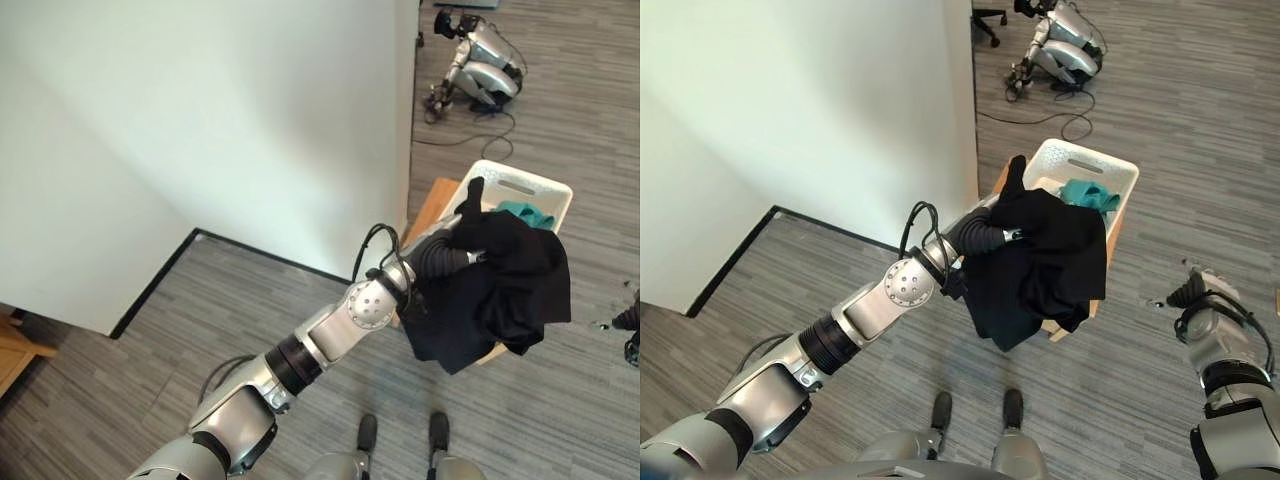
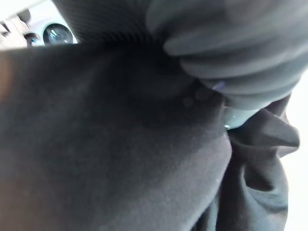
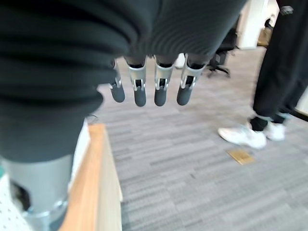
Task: Pick up bed clothes into laundry basket.
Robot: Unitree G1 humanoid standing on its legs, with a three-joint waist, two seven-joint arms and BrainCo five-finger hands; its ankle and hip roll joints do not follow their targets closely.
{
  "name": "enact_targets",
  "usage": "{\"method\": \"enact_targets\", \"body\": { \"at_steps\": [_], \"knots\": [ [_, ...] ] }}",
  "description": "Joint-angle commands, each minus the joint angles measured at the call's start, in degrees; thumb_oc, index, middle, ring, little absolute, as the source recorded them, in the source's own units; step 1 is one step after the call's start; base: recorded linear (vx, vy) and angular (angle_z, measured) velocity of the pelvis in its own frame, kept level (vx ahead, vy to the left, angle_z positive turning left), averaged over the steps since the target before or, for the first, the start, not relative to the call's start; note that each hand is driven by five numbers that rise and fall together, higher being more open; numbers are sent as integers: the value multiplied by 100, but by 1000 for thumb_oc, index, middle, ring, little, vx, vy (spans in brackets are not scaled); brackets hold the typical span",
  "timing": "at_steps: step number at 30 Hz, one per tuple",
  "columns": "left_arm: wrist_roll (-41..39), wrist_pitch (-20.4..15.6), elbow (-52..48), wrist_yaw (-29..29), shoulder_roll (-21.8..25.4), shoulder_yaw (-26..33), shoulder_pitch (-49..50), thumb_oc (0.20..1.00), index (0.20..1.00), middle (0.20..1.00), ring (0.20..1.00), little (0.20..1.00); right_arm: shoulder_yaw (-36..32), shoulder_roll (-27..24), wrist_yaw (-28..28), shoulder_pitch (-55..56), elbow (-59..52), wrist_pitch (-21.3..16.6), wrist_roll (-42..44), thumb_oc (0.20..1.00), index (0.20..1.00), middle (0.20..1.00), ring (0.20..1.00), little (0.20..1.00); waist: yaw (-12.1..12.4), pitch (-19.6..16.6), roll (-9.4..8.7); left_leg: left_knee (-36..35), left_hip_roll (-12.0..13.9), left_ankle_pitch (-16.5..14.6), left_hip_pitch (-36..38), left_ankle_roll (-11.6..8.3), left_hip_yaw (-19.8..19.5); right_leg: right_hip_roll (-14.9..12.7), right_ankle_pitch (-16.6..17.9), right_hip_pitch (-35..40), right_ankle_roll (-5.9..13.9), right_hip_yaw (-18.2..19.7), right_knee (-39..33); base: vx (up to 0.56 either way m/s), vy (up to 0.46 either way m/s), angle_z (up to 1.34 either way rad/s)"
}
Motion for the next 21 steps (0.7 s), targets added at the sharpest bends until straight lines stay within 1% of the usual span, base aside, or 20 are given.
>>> {"method": "enact_targets", "body": {
  "at_steps": [1, 2, 4, 6, 7, 8, 10, 11, 15, 19, 20, 21],
  "knots": [
    [718, -307, 370, 398, -557, 177, -1178, 200, 200, 200, 200, 200, 145, -335, -108, -430, 16, -130, 314, 1000, 1000, 1000, 1000, 1000, 68, 159, 60, -78, 601, 316, -84, -633, 445, -39, -244, 259, 369, -120, 74, -19, 22, -29],
    [1025, -269, 474, 571, -549, 233, -1423, 200, 200, 200, 200, 200, 91, -184, -120, -305, -65, -165, 435, 1000, 1000, 1000, 1000, 1000, -21, 220, 74, -78, 624, 320, -140, -630, 503, -46, -209, 162, 396, -79, 74, -54, 20, -25],
    [1048, -282, 512, 598, -570, 218, -1448, 200, 200, 200, 200, 200, 64, -184, -120, -290, -82, -159, 435, 1000, 1000, 1000, 1000, 1000, 4, 222, 68, -78, 626, 320, -148, -630, 518, -45, -203, 147, 396, -65, 74, -35, 6, -19],
    [1303, -227, 783, 812, -583, 286, -1757, 200, 200, 200, 200, 200, 35, 106, -146, -143, -222, -205, 581, 1000, 1000, 1000, 1000, 1000, -109, 308, 24, -78, 645, 316, -237, -617, 602, -28, -136, -12, 419, 36, 74, -50, 0, -18],
    [1358, -201, 837, 882, -565, 324, -1859, 200, 200, 200, 200, 200, 13, 161, -161, -110, -269, -207, 607, 1000, 1000, 1000, 1000, 1000, -126, 326, 7, -78, 650, 317, -267, -613, 626, -28, -119, -61, 424, 62, 74, -58, 6, -17],
    [1474, -146, 881, 1045, -540, 428, -2030, 200, 200, 200, 200, 200, 20, 360, -172, 7, -366, -217, 658, 1000, 1000, 1000, 1000, 1000, -168, 399, -25, -78, 659, 326, -361, -593, 689, -19, -73, -202, 438, 144, 74, -44, 3, -23],
    [1511, -133, 902, 1106, -545, 457, -2109, 200, 200, 200, 200, 200, 25, 444, -178, 52, -433, -207, 658, 1000, 1000, 1000, 1000, 1000, -180, 430, -55, -78, 667, 336, -420, -586, 721, -21, -40, -282, 451, 185, 74, -54, 3, -32],
    [1643, -75, 980, 1219, -495, 572, -2301, 200, 200, 200, 200, 200, 41, 632, -150, 203, -632, -220, 647, 1000, 1000, 1000, 1000, 1000, -226, 486, -94, -78, 683, 333, -503, -571, 765, -22, 0, -401, 463, 236, 74, -71, 7, -36],
    [1802, 29, 1152, 1398, -453, 701, -2592, 200, 200, 200, 200, 200, 3, 788, -128, 411, -966, -241, 625, 1000, 1000, 1000, 1000, 1000, -302, 568, -165, -78, 689, 334, -605, -548, 836, -21, 54, -557, 479, 319, 74, -30, 11, -22],
    [1994, 207, 1449, 1686, -356, 913, -3031, 200, 200, 200, 200, 200, -14, 997, -57, 670, -1524, -305, 616, 1000, 1000, 1000, 1000, 1000, -424, 633, -294, -78, 676, 323, -721, -509, 914, -15, 109, -726, 498, 412, 74, -12, 16, -10],
    [2093, 277, 1585, 1782, -293, 929, -3175, 200, 200, 200, 200, 200, -20, 1041, -37, 738, -1692, -320, 589, 1000, 1000, 1000, 1000, 1000, -466, 652, -326, -78, 678, 314, -757, -500, 954, -12, 126, -781, 518, 449, 74, -21, 43, -14],
    [2219, 388, 1798, 1887, -126, 917, -3490, 200, 200, 200, 200, 200, 17, 1114, 57, 876, -2024, -345, 508, 1000, 1000, 1000, 1000, 1000, -525, 661, -389, -78, 678, 291, -787, -479, 1025, 4, 166, -853, 544, 524, 74, -9, 39, -18]
  ]
}}
